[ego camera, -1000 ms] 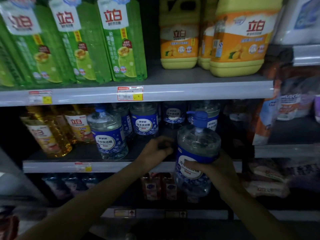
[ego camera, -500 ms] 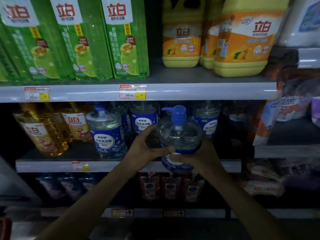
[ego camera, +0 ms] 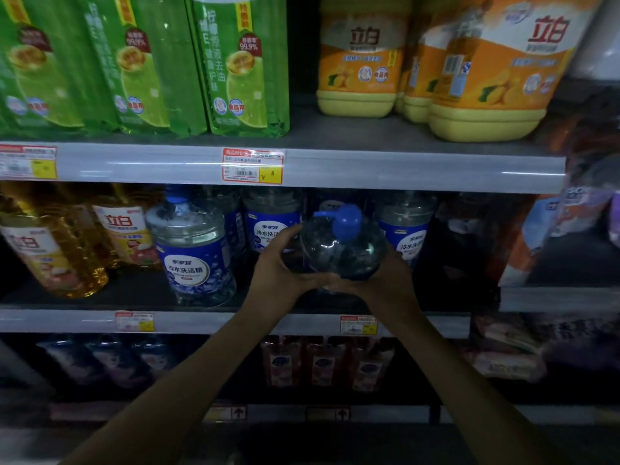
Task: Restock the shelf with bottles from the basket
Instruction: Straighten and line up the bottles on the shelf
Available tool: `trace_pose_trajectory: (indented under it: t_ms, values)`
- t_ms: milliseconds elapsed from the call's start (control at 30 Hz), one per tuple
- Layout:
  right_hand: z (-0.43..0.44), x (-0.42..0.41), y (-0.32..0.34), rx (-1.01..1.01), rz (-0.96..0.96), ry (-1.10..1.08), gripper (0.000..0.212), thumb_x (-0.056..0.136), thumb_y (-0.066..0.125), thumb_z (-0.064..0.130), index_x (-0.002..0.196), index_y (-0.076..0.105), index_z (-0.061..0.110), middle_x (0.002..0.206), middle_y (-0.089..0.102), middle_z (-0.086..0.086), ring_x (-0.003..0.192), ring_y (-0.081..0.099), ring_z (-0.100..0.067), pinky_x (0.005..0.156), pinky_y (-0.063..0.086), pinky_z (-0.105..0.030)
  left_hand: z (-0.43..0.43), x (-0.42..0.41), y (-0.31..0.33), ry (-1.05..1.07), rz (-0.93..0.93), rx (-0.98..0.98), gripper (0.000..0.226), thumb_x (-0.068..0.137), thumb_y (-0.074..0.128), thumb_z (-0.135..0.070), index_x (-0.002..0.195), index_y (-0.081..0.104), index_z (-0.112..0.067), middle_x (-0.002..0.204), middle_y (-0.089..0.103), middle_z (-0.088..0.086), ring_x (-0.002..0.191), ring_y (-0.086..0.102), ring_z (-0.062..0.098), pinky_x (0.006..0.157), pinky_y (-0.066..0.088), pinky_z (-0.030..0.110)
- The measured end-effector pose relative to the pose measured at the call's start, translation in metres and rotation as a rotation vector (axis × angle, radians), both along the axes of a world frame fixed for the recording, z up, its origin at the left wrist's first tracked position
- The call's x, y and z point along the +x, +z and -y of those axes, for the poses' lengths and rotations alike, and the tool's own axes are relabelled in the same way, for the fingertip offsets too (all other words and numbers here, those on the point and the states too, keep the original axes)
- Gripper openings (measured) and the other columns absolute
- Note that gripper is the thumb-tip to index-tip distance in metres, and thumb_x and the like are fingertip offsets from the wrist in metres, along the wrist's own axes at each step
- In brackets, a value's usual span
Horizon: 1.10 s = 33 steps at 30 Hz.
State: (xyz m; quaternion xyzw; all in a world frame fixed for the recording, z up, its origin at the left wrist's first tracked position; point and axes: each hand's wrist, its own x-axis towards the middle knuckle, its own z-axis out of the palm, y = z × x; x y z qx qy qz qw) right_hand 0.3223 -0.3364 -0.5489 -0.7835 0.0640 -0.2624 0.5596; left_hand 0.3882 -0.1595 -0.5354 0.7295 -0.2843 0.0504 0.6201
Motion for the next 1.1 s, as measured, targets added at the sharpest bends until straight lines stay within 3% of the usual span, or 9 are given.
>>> trace_pose_trajectory:
  t_ms: [167, 300, 467, 600, 667, 733, 833, 967, 1100]
  values:
    - [0.002, 0.010, -0.002, 0.058, -0.021, -0.007, 0.084, 0.064, 0.096, 0.008, 0.137, 0.056, 0.016, 0.127, 0.070, 0.004, 0.114, 0.068, -0.008, 0.095, 0.059, -0.034, 0.009, 0.005, 0.002, 0.000, -0.108, -0.076, 0.063, 0.066, 0.093, -0.024, 0.118, 0.064, -0.045, 0.118, 0.072, -0.017, 0.112, 0.069, 0.008, 0.091, 0.060, 0.027]
    - [0.000, 0.016, -0.004, 0.145, 0.001, 0.004, 0.083, 0.068, 0.091, -0.003, 0.137, 0.048, 0.014, 0.130, 0.067, 0.001, 0.114, 0.067, -0.007, 0.093, 0.059, -0.033, 0.013, 0.016, -0.002, 0.012, -0.195, -0.104, 0.065, 0.070, 0.094, -0.028, 0.129, 0.069, -0.026, 0.120, 0.075, -0.006, 0.111, 0.072, 0.014, 0.093, 0.061, 0.038]
    - [-0.005, 0.018, -0.010, 0.128, 0.031, -0.033, 0.074, 0.076, 0.089, 0.005, 0.139, 0.051, 0.016, 0.131, 0.066, 0.001, 0.115, 0.067, -0.009, 0.093, 0.060, -0.036, 0.018, 0.016, -0.007, 0.062, -0.229, -0.088, 0.063, 0.073, 0.089, -0.034, 0.128, 0.059, -0.041, 0.118, 0.071, -0.012, 0.108, 0.068, 0.004, 0.089, 0.060, 0.025]
    - [-0.007, 0.015, -0.013, 0.078, -0.003, -0.057, 0.074, 0.076, 0.090, 0.015, 0.140, 0.053, 0.021, 0.130, 0.068, 0.006, 0.114, 0.067, -0.006, 0.092, 0.060, -0.032, 0.013, 0.018, -0.017, 0.058, -0.246, -0.040, 0.078, 0.076, 0.087, -0.038, 0.147, 0.054, -0.029, 0.132, 0.069, -0.004, 0.120, 0.066, 0.017, 0.096, 0.058, 0.038]
    - [-0.007, 0.012, -0.018, 0.037, -0.053, -0.099, 0.068, 0.075, 0.090, 0.013, 0.131, 0.055, 0.025, 0.120, 0.069, 0.012, 0.105, 0.067, 0.003, 0.088, 0.059, -0.024, 0.010, 0.021, -0.023, 0.076, -0.224, 0.026, 0.059, 0.084, 0.084, -0.022, 0.137, 0.059, -0.022, 0.127, 0.070, -0.004, 0.117, 0.066, 0.015, 0.092, 0.059, 0.031]
    - [-0.009, 0.009, -0.027, 0.003, -0.134, -0.156, 0.064, 0.074, 0.090, 0.011, 0.127, 0.056, 0.021, 0.114, 0.069, 0.008, 0.102, 0.067, -0.004, 0.089, 0.059, -0.030, 0.006, 0.022, -0.031, 0.117, -0.222, 0.101, 0.042, 0.086, 0.082, -0.011, 0.121, 0.061, -0.024, 0.114, 0.070, -0.007, 0.113, 0.067, 0.017, 0.087, 0.059, 0.026]
    - [-0.012, 0.006, -0.040, -0.079, -0.275, -0.203, 0.069, 0.073, 0.091, 0.018, 0.130, 0.051, 0.013, 0.123, 0.068, -0.005, 0.113, 0.066, -0.023, 0.089, 0.055, -0.036, 0.002, 0.021, -0.044, 0.144, -0.253, 0.205, 0.030, 0.085, 0.084, -0.015, 0.107, 0.065, -0.026, 0.110, 0.072, -0.002, 0.110, 0.069, 0.022, 0.092, 0.059, 0.042]
    - [-0.016, 0.008, -0.043, -0.103, -0.336, -0.256, 0.073, 0.077, 0.089, 0.024, 0.133, 0.045, 0.012, 0.130, 0.066, -0.009, 0.116, 0.064, -0.026, 0.087, 0.054, -0.033, 0.004, 0.016, -0.048, 0.182, -0.287, 0.256, 0.027, 0.084, 0.085, -0.024, 0.094, 0.062, -0.033, 0.095, 0.068, -0.008, 0.097, 0.068, 0.017, 0.086, 0.056, 0.033]
    - [-0.017, 0.014, -0.044, -0.090, -0.363, -0.314, 0.062, 0.078, 0.088, 0.022, 0.124, 0.050, 0.008, 0.127, 0.067, -0.012, 0.113, 0.065, -0.028, 0.083, 0.051, -0.029, 0.012, 0.018, -0.049, 0.213, -0.305, 0.239, 0.041, 0.082, 0.087, -0.033, 0.115, 0.066, -0.022, 0.105, 0.069, -0.004, 0.099, 0.067, 0.015, 0.086, 0.055, 0.031]
